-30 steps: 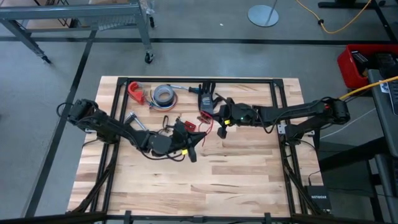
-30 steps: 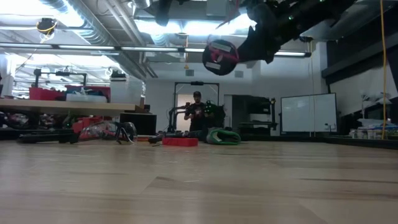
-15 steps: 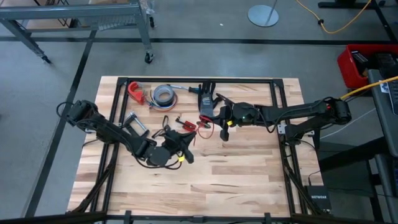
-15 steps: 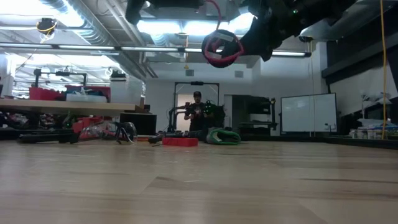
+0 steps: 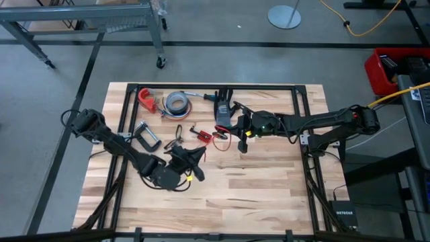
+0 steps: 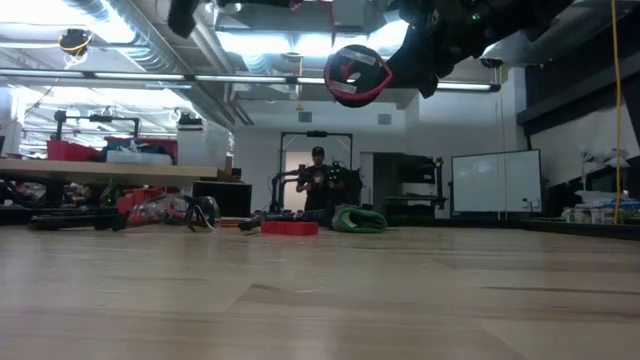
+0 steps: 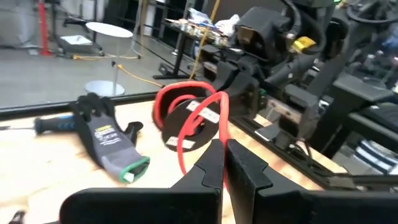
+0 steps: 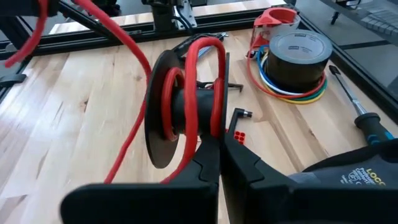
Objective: Coil cords
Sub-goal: Coil the orange wire into the black spool
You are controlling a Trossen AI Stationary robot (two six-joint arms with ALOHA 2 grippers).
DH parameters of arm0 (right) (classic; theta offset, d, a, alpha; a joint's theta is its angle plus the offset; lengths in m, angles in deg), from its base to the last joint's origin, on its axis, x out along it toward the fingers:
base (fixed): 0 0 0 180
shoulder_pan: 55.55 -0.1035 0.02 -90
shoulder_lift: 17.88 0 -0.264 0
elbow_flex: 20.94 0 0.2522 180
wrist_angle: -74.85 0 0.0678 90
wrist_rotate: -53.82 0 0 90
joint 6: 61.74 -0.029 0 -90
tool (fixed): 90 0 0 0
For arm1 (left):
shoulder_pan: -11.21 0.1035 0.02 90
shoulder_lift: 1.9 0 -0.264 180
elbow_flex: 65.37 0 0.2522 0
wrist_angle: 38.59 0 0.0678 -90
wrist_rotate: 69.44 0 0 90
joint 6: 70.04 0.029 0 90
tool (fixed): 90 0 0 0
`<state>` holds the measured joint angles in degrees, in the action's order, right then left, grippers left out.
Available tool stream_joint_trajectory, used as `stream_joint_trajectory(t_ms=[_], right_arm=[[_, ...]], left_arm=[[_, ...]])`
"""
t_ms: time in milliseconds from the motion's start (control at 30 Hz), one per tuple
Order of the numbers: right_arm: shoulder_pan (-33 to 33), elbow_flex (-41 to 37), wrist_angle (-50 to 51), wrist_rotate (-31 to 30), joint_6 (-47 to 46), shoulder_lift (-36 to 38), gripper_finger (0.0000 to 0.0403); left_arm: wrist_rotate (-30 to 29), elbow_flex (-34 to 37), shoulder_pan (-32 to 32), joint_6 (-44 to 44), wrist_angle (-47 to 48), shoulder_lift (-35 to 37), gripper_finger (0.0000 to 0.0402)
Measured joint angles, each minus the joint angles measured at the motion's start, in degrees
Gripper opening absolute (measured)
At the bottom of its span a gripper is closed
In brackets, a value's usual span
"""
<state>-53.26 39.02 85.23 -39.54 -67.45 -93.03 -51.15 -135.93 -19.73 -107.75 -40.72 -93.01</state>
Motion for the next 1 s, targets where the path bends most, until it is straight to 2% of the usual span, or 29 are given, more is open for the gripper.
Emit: stream_joint_trajectory(t_ms=[133,367,633,1000], right_arm=[[0.0,0.0,0.0,0.2,0.0,0.0,0.0003],[0.0,0.0,-0.3,5.3,0.0,0.1,0.0003],[0.0,0.0,-4.7,14.8,-0.1,0.1,0.0003],[0.0,0.0,-3.0,17.5,-0.5,0.1,0.0003]], left_arm=[[-3.9,0.0,-1.4,-5.4,4.4,0.0,0.0],[-7.1,0.0,-1.8,-12.7,11.0,0.0,0.0],[-7.1,0.0,0.3,-11.3,11.4,0.0,0.0],[-7.1,0.0,0.6,-10.2,12.0,0.0,0.0]])
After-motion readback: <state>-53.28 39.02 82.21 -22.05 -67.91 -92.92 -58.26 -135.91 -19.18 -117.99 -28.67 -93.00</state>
